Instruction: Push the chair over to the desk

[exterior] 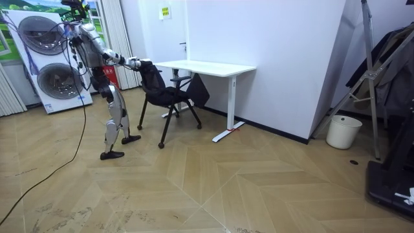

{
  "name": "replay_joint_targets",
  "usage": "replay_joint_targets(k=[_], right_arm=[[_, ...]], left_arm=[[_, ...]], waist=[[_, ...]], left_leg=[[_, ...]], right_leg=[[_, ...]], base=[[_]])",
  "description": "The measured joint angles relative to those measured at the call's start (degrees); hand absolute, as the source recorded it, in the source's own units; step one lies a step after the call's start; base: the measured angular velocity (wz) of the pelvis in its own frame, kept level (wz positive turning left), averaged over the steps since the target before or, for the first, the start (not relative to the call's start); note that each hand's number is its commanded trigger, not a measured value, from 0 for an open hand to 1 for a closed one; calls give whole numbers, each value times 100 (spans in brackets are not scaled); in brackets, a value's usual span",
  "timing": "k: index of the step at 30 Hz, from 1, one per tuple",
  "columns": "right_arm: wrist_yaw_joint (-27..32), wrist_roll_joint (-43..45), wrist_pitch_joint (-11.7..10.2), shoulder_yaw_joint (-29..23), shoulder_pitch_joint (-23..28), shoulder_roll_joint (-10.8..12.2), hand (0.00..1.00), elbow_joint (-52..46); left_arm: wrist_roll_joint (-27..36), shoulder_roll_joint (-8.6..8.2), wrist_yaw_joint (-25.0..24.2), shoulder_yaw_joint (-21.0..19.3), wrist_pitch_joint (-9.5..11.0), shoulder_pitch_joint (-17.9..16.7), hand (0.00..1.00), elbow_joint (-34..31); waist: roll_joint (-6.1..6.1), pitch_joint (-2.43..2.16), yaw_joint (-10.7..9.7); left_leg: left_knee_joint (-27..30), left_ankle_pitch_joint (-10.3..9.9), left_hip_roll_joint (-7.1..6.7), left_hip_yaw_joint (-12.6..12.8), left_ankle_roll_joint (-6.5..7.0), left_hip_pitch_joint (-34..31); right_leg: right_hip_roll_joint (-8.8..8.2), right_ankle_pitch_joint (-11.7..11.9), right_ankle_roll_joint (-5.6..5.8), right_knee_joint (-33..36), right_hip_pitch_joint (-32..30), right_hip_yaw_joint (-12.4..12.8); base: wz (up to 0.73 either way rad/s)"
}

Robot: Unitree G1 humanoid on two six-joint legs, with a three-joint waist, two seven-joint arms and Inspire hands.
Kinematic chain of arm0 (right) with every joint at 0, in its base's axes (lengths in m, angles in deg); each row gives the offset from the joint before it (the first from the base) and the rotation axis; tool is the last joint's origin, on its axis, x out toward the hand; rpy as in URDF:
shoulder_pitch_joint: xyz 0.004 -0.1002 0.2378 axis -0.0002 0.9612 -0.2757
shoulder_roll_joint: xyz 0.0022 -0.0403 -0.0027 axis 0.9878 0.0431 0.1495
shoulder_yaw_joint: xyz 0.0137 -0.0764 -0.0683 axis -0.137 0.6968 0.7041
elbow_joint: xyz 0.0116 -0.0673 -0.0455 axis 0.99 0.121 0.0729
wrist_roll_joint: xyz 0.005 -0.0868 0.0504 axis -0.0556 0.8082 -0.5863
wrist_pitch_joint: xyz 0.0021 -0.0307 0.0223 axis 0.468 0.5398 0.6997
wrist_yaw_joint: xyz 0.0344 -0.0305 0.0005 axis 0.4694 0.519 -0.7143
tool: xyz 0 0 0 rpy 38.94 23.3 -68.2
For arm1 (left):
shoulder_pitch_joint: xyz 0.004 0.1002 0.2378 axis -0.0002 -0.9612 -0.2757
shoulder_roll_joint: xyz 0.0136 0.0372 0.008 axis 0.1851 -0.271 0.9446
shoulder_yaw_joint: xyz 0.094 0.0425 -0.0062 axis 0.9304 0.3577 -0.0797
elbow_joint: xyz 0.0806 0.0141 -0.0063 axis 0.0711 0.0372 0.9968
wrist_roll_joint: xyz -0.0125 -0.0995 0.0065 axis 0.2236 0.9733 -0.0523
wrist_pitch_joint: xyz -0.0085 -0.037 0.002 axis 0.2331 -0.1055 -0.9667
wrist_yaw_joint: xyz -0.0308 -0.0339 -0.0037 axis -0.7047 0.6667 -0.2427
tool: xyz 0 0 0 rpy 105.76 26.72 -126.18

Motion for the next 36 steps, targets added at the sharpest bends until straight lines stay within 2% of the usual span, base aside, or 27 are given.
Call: replay_joint_targets(k=[1, 2, 4, 6, 8, 9, 10, 11, 12, 14, 15, 16, 18, 19, 20, 21, 23, 24, 25, 26, 27, 28, 29, 31, 33, 35, 36], right_arm=[[10, 1, 26, 0, -47, 4, 100, 18], [13, -1, 38, 0, -70, 3, 100, 40], [3, 1, 38, 2, -142, 8, 100, 71], [5, -26, 42, 12, -222, 0, 100, 143], [5, -58, 49, 11, -234, -44, 100, 160], [5, -58, 49, 11, -232, -43, 100, 167], [4, -75, 49, 15, -218, -36, 100, 187], [4, -81, 49, 14, -217, -34, 100, 190], [-1, -98, 53, 9, -208, -28, 100, 194], [40, -164, 73, 15, -111, -20, 100, 187], [70, -176, 75, 25, -91, -12, 100, 196], [96, -180, 82, 26, -75, 5, 100, 193], [126, -183, 146, 28, -66, 65, 100, 196], [134, -162, 164, 42, -43, 104, 100, 203], [156, -164, 165, 95, -21, 112, 100, 204], [162, -165, 165, 114, -1, 122, 100, 205], [148, -142, 162, 205, 25, 157, 100, 204], [148, -136, 160, 232, 24, 156, 100, 204], [147, -100, 152, 256, 27, 159, 100, 205], [121, -59, 126, 262, 42, 170, 100, 202], [108, -43, 119, 261, 40, 163, 100, 188], [64, -36, 119, 250, 0, 137, 100, 164], [-6, -32, 90, 243, -25, 68, 100, 103], [-53, -34, 44, 233, -37, -14, 100, 53], [-154, -40, 2, 232, -108, -73, 100, -6], [-422, -42, -67, 234, -100, -82, 100, -278], [-471, -48, -55, 234, -102, -62, 100, -313]], left_arm=[[2, 2, -33, -47, 3, 48, 100, 32], [2, -16, -74, -55, 10, 98, 100, 73], [2, -30, -90, -90, 9, 129, 100, 77], [13, -48, -116, -97, 9, 208, 100, 133], [46, -105, -225, -96, 11, 256, 100, 163], [46, -105, -238, -96, 14, 256, 100, 163], [46, -103, -286, -95, 18, 258, 100, 163], [46, -96, -309, -95, 26, 269, 100, 163], [46, -78, -369, -96, 52, 298, 100, 163], [48, -80, -380, -44, 120, 312, 100, 219], [51, -66, -374, -21, 128, 313, 100, 219], [51, -34, -353, -6, 155, 329, 100, 230], [56, 26, -321, 12, 221, 403, 100, 308], [61, 59, -324, 3, 261, 403, 100, 332], [61, 96, -315, 0, 301, 392, 100, 359], [60, 122, -314, -5, 337, 388, 100, 376], [89, 225, -313, -18, 442, 346, 100, 430], [99, 229, -293, -23, 447, 331, 100, 451], [107, 219, -256, -34, 445, 290, 100, 478], [102, 209, -250, -84, 441, 207, 100, 451], [94, 214, -232, -106, 441, 189, 100, 447], [85, 179, -201, -156, 441, 191, 100, 454], [76, 133, -181, -182, 441, 198, 100, 451], [59, 47, -169, -201, 409, 192, 100, 454], [59, 21, -119, -210, 390, 200, 100, 425], [59, 136, -107, -269, 384, 187, 100, 314], [59, 165, -111, -271, 384, 203, 100, 305]], waist=[[3, 4, 1], [-18, 20, -7], [-26, 30, 25], [-15, 72, 83], [66, 134, 86], [70, 143, 85], [64, 150, 84], [67, 153, 84], [81, 163, 81], [194, 215, 88], [235, 236, 100], [244, 227, 116], [277, 234, 157], [350, 251, 172], [376, 247, 200], [385, 252, 215], [302, 179, 217], [295, 173, 229], [308, 168, 199], [266, 61, 141], [268, 30, 150], [320, 29, 156], [334, 2, 82], [415, -18, -2], [454, -7, -16], [430, 22, -56], [409, 36, -65]], left_leg=[[21, -63, -26, 45, 28, 17], [24, -102, -84, 85, 62, 69], [56, -228, -106, 187, 90, 109], [155, -406, -170, 245, 114, 136], [333, -672, -200, 284, 204, 211], [391, -730, -186, 297, 223, 234], [510, -850, -197, 336, 258, 270], [572, -913, -199, 348, 284, 282], [677, -984, -191, 359, 310, 311], [744, -1168, -111, 324, 374, 508], [738, -1218, -94, 322, 400, 551], [739, -1275, -48, 322, 394, 571], [730, -1348, 67, 324, 341, 644], [731, -1403, 169, 324, 297, 719], [696, -1447, 239, 324, 245, 811], [661, -1461, 245, 306, 221, 869], [619, -1571, 263, 285, 101, 1005], [618, -1605, 266, 256, 58, 1065], [642, -1683, 284, 131, -34, 1144], [645, -1746, 345, 27, -139, 1181], [640, -1759, 371, -22, -218, 1191], [623, -1771, 444, -57, -354, 1253], [559, -1777, 521, -162, -434, 1281], [330, -1731, 639, -340, -568, 1397], [45, -1657, 746, -381, -675, 1552], [-177, -1588, 852, -439, -775, 1690], [-205, -1585, 871, -450, -793, 1723]], right_leg=[[-33, 30, 51, -79, 46, 58], [-81, 39, 68, -155, 113, 214], [-139, 27, 93, -113, 112, 364], [-226, -19, 173, 104, 91, 375], [-428, -67, 260, 1026, -171, 380], [-502, -57, 278, 1345, -289, 378], [-668, 27, 398, 1993, -540, 386], [-733, 116, 439, 2303, -658, 398], [-823, 359, 404, 2808, -881, 485], [-871, 867, 385, 3362, -1037, 517], [-885, 887, 393, 3474, -1106, 532], [-894, 753, 430, 3665, -1374, 589], [-868, 576, 408, 3605, -1834, 675], [-842, 571, 397, 3245, -2056, 685], [-782, 606, 402, 2666, -2211, 749], [-764, 659, 387, 2313, -2250, 770], [-684, 1113, 366, 700, -2296, 866], [-644, 1272, 382, 328, -2273, 914], [-547, 1680, 396, -188, -2188, 1013], [-421, 1990, 379, -267, -2103, 1113], [-348, 2025, 356, -230, -2072, 1129], [-224, 2067, 294, -204, -2002, 1038], [-160, 2214, 213, -213, -1957, 914], [-61, 2132, 139, -202, -1859, 739], [30, 2000, 56, -103, -1835, 658], [90, 1768, -37, 126, -1855, 576], [98, 1700, -41, 182, -1857, 559]], base=[[-19], [-13], [-24], [-19], [-4], [-9], [-8], [-8], [-6], [-9], [-10], [-6], [-7], [-9], [-3], [3], [9], [18], [38], [39], [32], [21], [34], [36], [17], [14], [12]])
